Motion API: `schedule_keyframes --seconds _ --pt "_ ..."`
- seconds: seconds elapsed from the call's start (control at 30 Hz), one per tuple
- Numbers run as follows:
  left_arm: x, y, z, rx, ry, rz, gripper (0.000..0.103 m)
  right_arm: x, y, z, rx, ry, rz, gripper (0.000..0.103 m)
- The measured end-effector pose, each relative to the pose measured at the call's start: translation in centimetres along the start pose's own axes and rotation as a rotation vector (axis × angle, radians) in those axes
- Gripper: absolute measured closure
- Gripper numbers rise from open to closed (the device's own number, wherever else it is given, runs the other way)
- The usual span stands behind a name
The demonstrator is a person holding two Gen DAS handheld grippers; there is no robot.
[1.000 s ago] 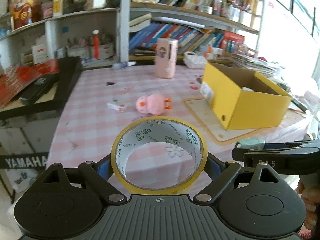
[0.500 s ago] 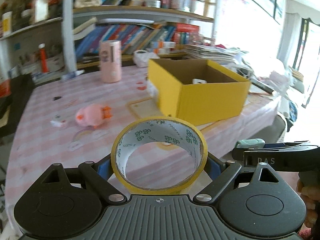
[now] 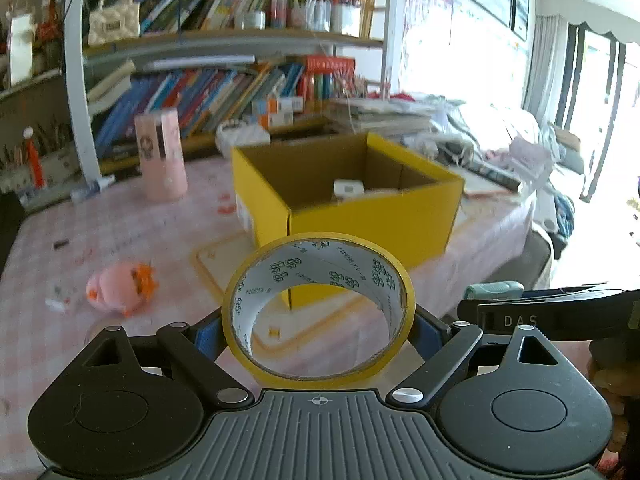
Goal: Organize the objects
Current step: 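Carry the tape roll and mint-green object together toward the yellow box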
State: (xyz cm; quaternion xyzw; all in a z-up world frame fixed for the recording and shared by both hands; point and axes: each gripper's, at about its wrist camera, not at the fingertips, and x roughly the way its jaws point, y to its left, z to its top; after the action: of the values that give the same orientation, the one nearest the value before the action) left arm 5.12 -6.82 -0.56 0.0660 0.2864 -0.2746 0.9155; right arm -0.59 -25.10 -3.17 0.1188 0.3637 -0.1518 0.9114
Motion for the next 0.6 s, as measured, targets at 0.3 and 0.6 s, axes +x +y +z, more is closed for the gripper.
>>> schedule_keyframes --seconds 0.3,0.6 --pt "1.8 -1.1 4.0 0.012 -0.12 0.043 0.012 0.7 -1.8 5.8 0.011 -0.151 0.011 0.037" --pt "6.0 -2.8 7.8 0.033 -0.183 0.084 0.012 3.3 -3.0 12.7 -0.056 -0.266 0.068 0.037"
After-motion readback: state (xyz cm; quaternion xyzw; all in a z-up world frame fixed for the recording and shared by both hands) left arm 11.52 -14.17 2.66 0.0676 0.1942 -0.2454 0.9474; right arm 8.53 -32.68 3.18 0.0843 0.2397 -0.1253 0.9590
